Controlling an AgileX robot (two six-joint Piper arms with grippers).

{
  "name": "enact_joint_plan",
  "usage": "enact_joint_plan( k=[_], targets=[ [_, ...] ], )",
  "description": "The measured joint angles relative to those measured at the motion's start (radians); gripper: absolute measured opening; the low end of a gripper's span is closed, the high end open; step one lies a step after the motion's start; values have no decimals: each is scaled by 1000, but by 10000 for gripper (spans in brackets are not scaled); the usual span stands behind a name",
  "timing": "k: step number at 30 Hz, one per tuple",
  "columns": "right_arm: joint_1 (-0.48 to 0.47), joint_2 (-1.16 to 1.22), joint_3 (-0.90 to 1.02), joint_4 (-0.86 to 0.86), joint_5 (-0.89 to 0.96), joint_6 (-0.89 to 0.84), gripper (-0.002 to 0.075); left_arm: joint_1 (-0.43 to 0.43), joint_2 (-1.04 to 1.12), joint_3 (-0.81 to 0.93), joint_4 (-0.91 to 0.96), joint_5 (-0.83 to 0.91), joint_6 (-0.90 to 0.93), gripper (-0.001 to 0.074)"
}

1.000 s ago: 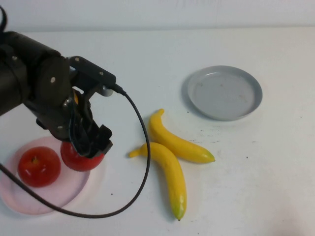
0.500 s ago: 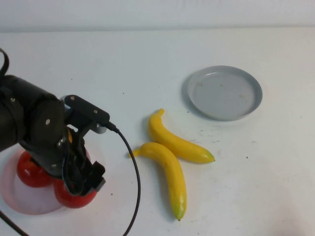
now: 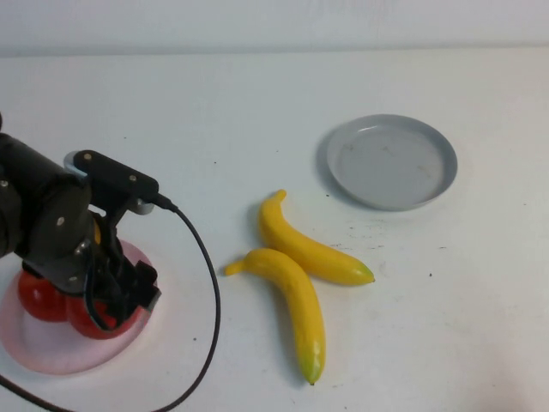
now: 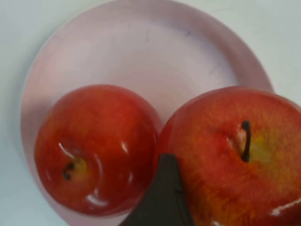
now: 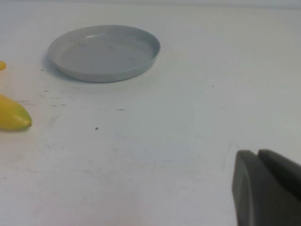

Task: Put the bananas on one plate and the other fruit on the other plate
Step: Put one type of fruit in the left plate

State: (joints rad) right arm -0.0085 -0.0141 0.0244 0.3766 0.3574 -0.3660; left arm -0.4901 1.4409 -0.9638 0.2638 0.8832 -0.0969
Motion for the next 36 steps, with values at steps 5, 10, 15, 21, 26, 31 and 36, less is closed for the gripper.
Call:
enact_joint_plan(
  k=[5, 10, 15, 21, 26, 31, 36],
  targets=[
    [0, 0, 0, 0, 0, 0, -15, 44, 0, 0, 0, -18, -8, 567],
    [0, 0, 0, 0, 0, 0, -15, 53, 0, 0, 0, -30, -7, 567],
    [0, 0, 0, 0, 0, 0, -15, 53, 0, 0, 0, -31, -7, 567],
    [0, 0, 0, 0, 0, 0, -15, 53, 0, 0, 0, -31, -10, 608],
    [0, 0, 0, 0, 0, 0, -15, 53, 0, 0, 0, -31, -14, 629],
    [0, 0, 0, 0, 0, 0, -15, 53, 0, 0, 0, -35, -18, 631],
    [0, 0, 0, 0, 0, 0, -15, 53, 0, 0, 0, -39, -20, 627]
  ],
)
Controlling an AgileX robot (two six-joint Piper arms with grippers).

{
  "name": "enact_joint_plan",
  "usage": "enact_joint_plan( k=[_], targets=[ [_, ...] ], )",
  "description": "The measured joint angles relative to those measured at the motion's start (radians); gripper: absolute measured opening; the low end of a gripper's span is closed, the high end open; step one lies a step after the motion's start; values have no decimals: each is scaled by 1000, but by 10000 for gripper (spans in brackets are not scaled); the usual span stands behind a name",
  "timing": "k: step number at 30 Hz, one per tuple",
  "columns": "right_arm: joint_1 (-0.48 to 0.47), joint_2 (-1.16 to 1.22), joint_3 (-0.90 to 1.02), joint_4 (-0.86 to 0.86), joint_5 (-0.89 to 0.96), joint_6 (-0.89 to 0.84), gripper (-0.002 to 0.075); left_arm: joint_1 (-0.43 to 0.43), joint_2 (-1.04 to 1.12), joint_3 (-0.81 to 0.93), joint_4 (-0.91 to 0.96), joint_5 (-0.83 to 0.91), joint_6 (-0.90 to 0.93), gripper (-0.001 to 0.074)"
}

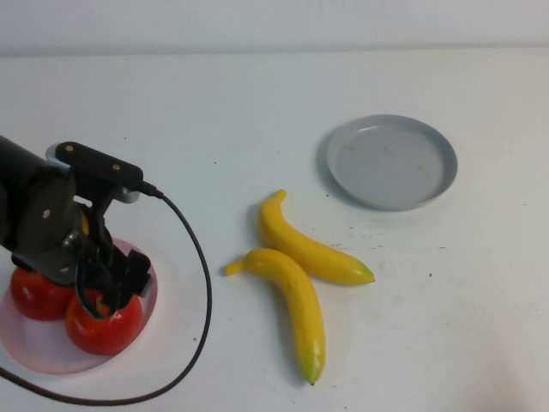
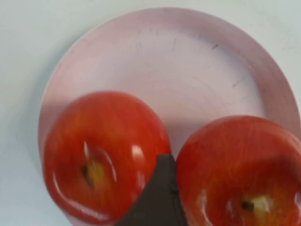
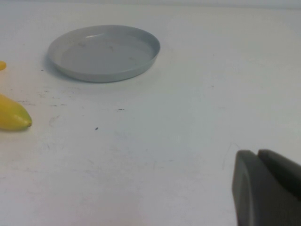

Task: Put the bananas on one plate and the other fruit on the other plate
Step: Put one type of fruit in the left plate, then put another type of fruit in the right plate

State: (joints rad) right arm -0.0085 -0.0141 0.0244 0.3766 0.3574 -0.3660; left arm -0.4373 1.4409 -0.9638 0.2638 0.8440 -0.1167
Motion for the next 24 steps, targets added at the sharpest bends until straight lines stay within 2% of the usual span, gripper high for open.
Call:
enact_joint_plan(
  k=[2, 4, 6, 9, 11, 15, 24],
  targets=[
    [0, 0, 0, 0, 0, 0, -15, 0, -2, -6, 0, 0, 0, 603],
    [0, 0, 0, 0, 0, 0, -15, 0, -13, -19, -2, 2, 0, 526],
    [0, 0, 0, 0, 0, 0, -15, 0, -40, -27, -2, 2, 0, 404],
    [0, 0, 0, 0, 0, 0, -15, 0, -117, -29, -2, -11, 0, 146],
    [0, 0, 0, 0, 0, 0, -15, 0, -179, -12, -2, -35, -3, 68],
    [0, 0, 0, 0, 0, 0, -15, 0, -347, 76, -2, -118, -30, 15],
    [0, 0, 0, 0, 0, 0, -15, 0, -773, 358, -2, -310, -103, 1]
  ],
)
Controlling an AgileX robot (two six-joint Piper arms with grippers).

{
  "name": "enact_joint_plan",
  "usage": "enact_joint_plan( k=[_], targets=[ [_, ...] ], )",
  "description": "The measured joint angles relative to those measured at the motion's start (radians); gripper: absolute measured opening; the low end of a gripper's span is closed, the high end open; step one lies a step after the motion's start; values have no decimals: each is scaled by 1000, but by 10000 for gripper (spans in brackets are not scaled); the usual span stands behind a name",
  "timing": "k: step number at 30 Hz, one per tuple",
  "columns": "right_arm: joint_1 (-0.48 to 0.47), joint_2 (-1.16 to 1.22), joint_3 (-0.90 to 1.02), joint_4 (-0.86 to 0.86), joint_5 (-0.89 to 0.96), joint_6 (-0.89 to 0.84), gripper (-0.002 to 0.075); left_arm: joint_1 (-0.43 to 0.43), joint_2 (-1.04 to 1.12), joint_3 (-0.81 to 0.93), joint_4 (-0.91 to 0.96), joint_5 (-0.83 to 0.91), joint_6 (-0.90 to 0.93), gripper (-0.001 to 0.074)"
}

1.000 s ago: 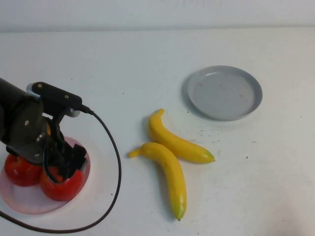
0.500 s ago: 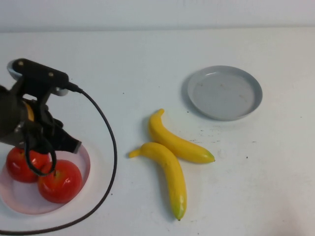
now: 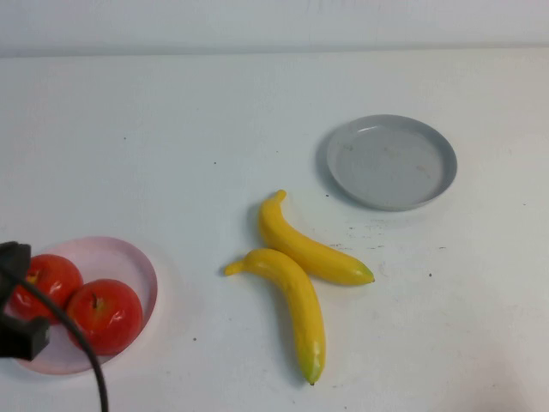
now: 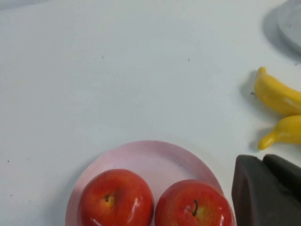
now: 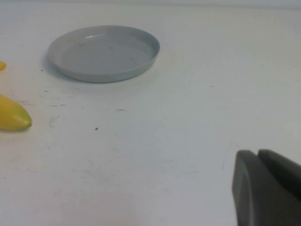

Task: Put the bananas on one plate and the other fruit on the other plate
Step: Put another type of fruit in the right plate

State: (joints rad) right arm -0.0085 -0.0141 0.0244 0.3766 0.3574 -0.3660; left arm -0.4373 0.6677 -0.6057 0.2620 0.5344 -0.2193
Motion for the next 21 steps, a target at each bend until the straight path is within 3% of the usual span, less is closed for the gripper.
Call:
enact_joint_plan(
  k=[7, 13, 21],
  targets=[
    [0, 0, 0, 0, 0, 0, -15, 0, -177, 123, 8, -12, -15, 1],
    [0, 0, 0, 0, 0, 0, -15, 0, -187, 145, 16, 60, -16, 1],
    [0, 0, 0, 0, 0, 0, -15, 0, -187, 172, 13, 25, -19, 1]
  ],
)
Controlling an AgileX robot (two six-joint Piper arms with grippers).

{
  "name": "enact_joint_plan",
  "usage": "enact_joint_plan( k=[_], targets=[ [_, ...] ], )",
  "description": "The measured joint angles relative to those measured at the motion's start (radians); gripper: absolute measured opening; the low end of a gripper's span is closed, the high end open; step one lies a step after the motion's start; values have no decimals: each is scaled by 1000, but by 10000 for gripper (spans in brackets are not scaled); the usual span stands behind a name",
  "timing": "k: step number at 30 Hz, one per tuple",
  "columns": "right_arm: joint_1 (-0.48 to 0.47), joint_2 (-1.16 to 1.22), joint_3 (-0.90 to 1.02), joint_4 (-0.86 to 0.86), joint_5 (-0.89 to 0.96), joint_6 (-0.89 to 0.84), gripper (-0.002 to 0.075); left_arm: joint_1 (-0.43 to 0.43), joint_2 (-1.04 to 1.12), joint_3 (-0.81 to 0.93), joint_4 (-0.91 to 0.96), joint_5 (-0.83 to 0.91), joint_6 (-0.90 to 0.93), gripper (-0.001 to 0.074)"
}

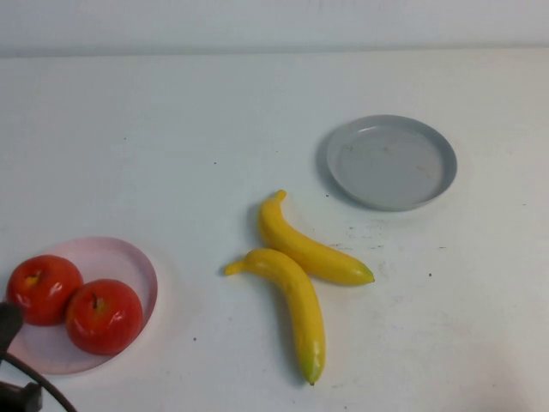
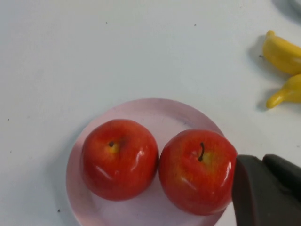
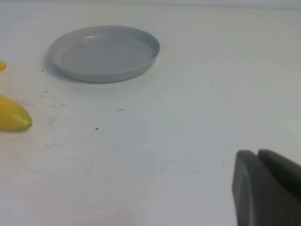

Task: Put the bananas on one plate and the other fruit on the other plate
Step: Put another type of fruit in the right plate

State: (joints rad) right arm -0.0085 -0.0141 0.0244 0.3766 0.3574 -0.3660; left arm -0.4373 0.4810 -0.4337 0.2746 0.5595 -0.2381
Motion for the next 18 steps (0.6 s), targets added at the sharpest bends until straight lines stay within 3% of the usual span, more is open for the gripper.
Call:
enact_joint_plan(
  k=[6, 13, 18],
  targets=[
    [0, 0, 0, 0, 0, 0, -15, 19, -127, 114, -22, -186, 28, 1],
    [0, 0, 0, 0, 0, 0, -15, 197, -412, 290, -134, -403, 196, 1],
    [0, 0, 0, 0, 0, 0, -15, 290, -490, 401, -351, -495, 412, 1]
  ],
)
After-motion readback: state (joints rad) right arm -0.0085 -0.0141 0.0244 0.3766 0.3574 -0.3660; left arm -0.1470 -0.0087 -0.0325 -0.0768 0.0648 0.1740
